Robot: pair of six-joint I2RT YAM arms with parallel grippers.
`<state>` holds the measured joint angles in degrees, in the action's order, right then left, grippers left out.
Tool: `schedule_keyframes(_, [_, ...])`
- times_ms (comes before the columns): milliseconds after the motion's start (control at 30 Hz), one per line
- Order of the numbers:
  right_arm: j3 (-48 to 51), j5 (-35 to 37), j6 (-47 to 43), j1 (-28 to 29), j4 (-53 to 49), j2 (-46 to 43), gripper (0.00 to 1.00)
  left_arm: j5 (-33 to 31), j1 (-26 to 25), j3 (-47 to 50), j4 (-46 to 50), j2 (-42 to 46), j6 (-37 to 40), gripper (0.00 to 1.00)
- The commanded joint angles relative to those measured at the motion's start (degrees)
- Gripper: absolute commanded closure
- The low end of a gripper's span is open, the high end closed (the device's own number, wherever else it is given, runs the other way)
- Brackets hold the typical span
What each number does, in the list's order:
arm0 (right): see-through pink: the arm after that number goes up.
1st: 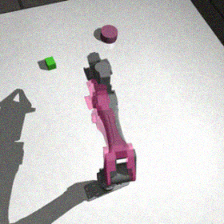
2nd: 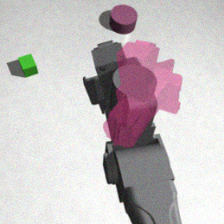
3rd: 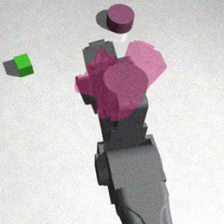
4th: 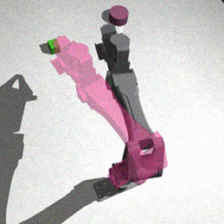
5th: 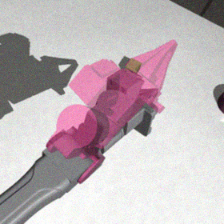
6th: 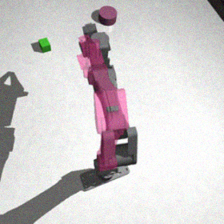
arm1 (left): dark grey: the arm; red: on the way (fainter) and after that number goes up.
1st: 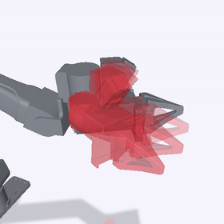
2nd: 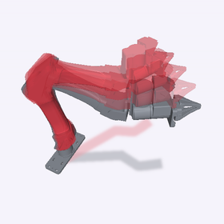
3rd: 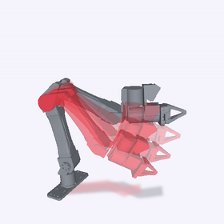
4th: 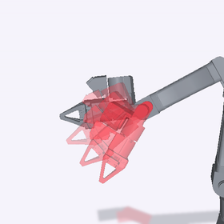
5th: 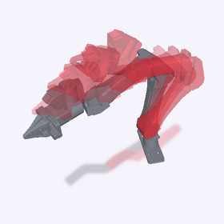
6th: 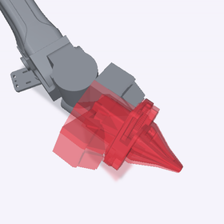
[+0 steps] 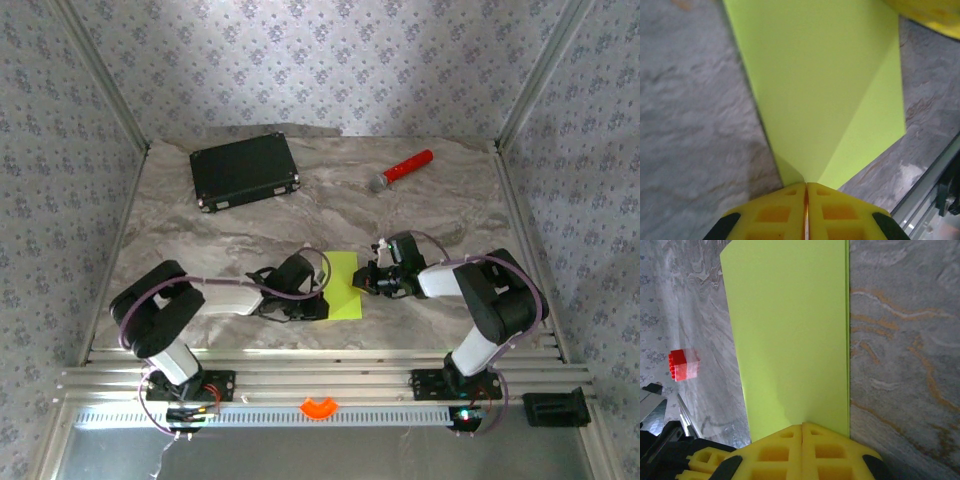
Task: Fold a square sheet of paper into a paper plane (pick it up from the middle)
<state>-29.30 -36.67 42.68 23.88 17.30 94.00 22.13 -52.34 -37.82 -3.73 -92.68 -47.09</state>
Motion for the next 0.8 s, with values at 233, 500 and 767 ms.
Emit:
schedule_keyframes(233, [4.74,9.85,-0.68,-0.68,-12.32,2.82,1.0,-10.42,-3.3,-3.9,13.47,5.59,4.81,0.89])
schedule_keyframes(500, [4.52,9.91,-0.77,-0.68,-12.33,2.97,1.0,-5.17,-2.42,-5.95,4.52,5.2,2.66,0.87])
schedule_keyframes(767, [4.25,9.85,-0.7,-0.59,-12.34,3.15,1.0,0.89,-2.31,-6.16,1.82,-3.14,2.4,0.86])
